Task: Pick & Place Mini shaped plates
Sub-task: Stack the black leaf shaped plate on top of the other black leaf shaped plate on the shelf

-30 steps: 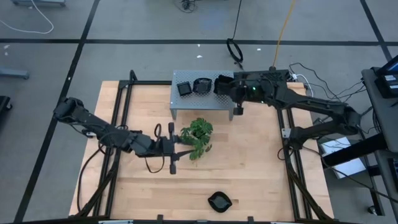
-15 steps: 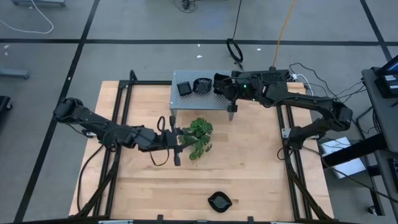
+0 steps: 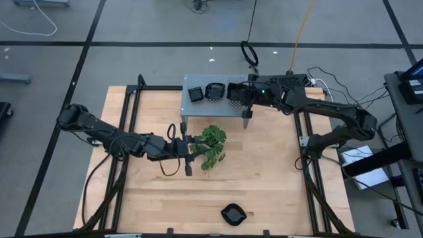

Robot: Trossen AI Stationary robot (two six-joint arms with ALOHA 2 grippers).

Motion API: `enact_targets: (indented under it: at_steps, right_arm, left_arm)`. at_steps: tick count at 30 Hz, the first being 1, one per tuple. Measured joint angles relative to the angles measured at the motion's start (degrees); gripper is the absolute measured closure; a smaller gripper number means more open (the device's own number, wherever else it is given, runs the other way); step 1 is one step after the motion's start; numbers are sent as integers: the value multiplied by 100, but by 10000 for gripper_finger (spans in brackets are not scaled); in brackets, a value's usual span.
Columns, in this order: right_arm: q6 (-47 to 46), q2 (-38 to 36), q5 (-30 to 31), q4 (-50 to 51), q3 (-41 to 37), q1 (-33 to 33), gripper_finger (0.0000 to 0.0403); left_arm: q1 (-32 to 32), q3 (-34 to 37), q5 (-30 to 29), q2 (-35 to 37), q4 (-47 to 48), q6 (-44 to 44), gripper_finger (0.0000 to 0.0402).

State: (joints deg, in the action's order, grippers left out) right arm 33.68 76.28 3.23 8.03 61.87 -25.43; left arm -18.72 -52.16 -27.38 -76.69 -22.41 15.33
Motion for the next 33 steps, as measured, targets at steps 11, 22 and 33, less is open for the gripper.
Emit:
enact_targets:
  at_steps: [11, 22, 33]
  right_arm:
    - [-759, -629, 172, 273, -2, 528, 283]
    - [-2239, -1014, -471, 1300, -46, 2469, 296]
    - [-3484, -899, -467, -1755, -1981, 4681, 273]
  left_arm:
    - [0, 0, 2, 0, 48, -114, 293]
    - [0, 2, 9, 0, 452, -899, 293]
    - [0, 2, 84, -2, 780, -1915, 293]
